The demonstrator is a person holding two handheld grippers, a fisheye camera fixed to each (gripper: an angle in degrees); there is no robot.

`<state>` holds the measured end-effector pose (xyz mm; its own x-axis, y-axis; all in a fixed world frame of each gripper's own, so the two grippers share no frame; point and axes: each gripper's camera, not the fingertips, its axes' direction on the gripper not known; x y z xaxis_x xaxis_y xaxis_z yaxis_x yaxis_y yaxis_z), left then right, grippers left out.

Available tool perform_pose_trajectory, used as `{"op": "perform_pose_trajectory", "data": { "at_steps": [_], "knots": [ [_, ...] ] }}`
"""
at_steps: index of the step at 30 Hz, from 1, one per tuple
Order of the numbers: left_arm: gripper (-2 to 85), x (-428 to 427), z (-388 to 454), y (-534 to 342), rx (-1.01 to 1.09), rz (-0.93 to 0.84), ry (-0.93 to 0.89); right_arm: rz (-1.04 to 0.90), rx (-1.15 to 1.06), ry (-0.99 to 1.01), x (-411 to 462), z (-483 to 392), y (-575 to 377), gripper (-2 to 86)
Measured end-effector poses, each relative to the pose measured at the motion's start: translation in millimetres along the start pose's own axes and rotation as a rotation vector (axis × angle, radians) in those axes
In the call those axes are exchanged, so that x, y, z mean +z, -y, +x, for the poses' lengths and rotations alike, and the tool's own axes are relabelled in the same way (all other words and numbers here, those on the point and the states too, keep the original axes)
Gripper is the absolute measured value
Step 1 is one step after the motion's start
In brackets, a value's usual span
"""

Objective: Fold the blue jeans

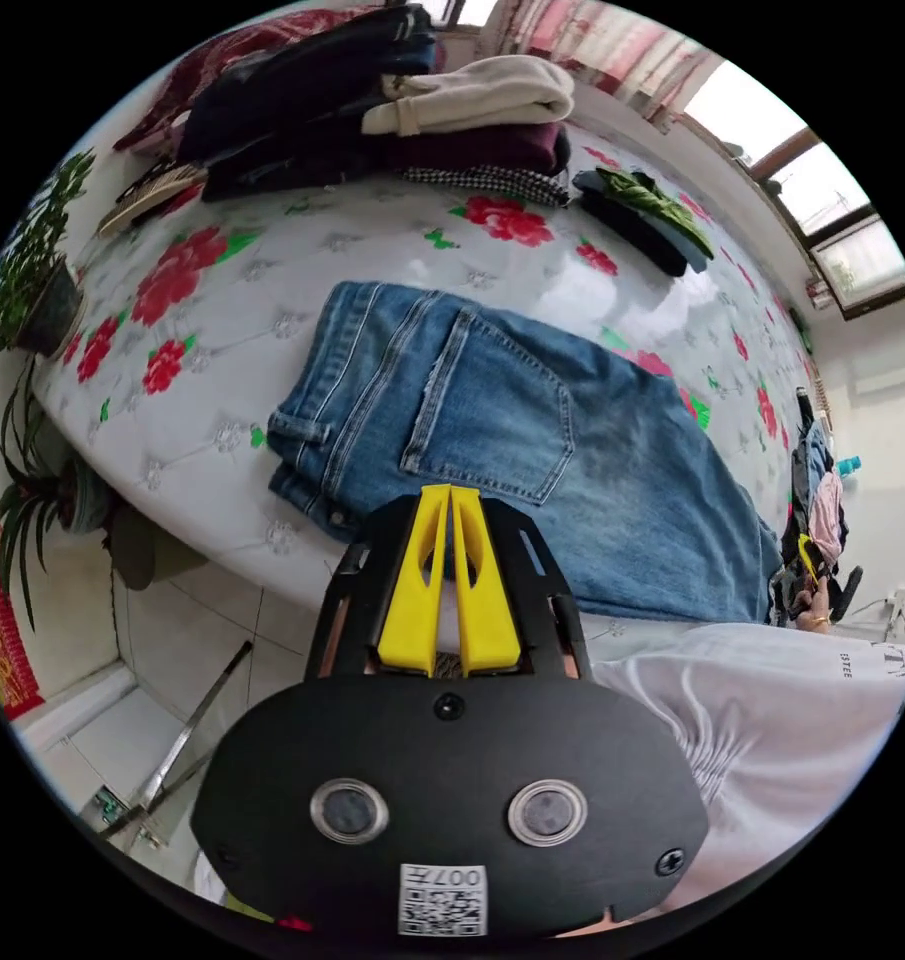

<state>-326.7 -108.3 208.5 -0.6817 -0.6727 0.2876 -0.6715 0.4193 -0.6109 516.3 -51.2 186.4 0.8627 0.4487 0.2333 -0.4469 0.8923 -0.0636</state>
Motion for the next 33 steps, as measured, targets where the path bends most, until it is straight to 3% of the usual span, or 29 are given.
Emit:
{"op": "perform_pose_trajectory", "data": {
  "at_steps": [4, 8, 12, 15, 17, 19, 22, 25, 28, 29, 33],
  "knots": [
    [0.7, 3.9, 21.5, 49.4, 0.181, 0.033, -0.007, -0.200, -0.244, 0.073, 32.7, -36.7, 1.2, 3.3],
    [4.7, 16.7, 56.8, 112.0, 0.377, 0.029, 0.011, -0.366, -0.419, -0.004, 68.3, -61.9, 2.7, 4.0],
    [3.4, 52.2, 88.3, 153.8, 0.470, -0.043, 0.088, -0.575, -0.507, -0.137, 107.6, -63.0, -1.6, 1.9],
    [-0.1, 105.7, 100.0, 165.8, 0.498, -0.203, 0.269, -0.528, -0.528, -0.208, 87.8, -66.6, 8.9, 0.6],
    [-0.7, 117.5, 99.9, 165.9, 0.505, -0.158, 0.288, -0.416, -0.515, -0.243, 63.9, -65.6, 14.9, 0.2],
    [-0.8, 117.7, 94.2, 170.5, 0.443, -0.148, 0.239, -0.380, -0.463, -0.268, 61.5, -57.2, 18.2, 0.1],
    [-0.9, 115.3, 76.5, 168.9, 0.345, -0.110, 0.135, -0.524, -0.366, -0.358, 101.9, -32.0, 17.9, 0.4],
    [-1.0, 98.5, 56.2, 156.4, 0.261, -0.039, 0.062, -0.419, -0.285, -0.351, 86.5, -26.3, 42.6, 1.4],
    [-1.0, 69.7, 34.2, 128.8, 0.169, 0.071, 0.010, -0.252, -0.329, -0.121, 64.6, -58.1, 74.6, 2.5],
    [-1.0, 62.0, 26.0, 114.5, 0.134, 0.097, 0.015, -0.243, -0.356, 0.043, 71.2, -74.7, 86.7, 3.0],
    [-1.0, 44.3, 1.6, 68.4, 0.017, 0.161, 0.053, -0.354, -0.384, 0.494, 146.5, -129.3, 124.1, 4.9]
  ]
}}
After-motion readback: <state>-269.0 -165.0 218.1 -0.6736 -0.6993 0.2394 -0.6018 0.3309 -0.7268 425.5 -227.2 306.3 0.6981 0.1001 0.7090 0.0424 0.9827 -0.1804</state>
